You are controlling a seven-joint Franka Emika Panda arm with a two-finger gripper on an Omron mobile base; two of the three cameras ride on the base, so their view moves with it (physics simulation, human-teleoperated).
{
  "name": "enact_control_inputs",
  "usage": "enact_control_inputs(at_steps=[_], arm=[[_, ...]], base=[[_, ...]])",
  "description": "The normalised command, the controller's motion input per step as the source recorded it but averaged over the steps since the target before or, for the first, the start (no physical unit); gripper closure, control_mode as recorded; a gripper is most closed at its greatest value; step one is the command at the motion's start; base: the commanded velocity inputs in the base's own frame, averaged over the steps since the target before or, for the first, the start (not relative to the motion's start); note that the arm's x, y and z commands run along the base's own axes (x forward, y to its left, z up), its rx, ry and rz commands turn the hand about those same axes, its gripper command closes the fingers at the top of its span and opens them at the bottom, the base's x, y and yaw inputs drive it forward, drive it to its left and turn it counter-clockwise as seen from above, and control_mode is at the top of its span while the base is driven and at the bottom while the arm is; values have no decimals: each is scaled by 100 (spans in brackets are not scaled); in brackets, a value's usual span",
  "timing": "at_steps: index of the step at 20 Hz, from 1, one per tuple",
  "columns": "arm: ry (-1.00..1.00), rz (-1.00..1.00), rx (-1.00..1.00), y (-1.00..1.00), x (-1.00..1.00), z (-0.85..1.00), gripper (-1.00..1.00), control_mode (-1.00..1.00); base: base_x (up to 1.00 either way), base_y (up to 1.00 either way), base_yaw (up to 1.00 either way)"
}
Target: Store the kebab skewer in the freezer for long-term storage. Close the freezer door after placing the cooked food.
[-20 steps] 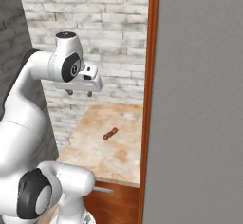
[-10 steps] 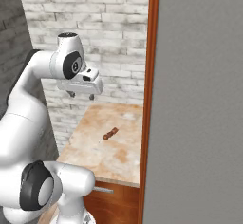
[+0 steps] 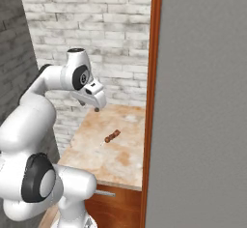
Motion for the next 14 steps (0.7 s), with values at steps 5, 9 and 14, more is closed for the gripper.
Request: enact_control_inputs(at_steps=[5,9,14], arm=[[0,-8,0,-30,32,-60,-100,-100],[-1,0,1,-21,16,-50,-100,-100],[-2,0,8,-9,5,-51,-100,-100]], base=[[0,0,0],[0,0,0],[0,0,0]])
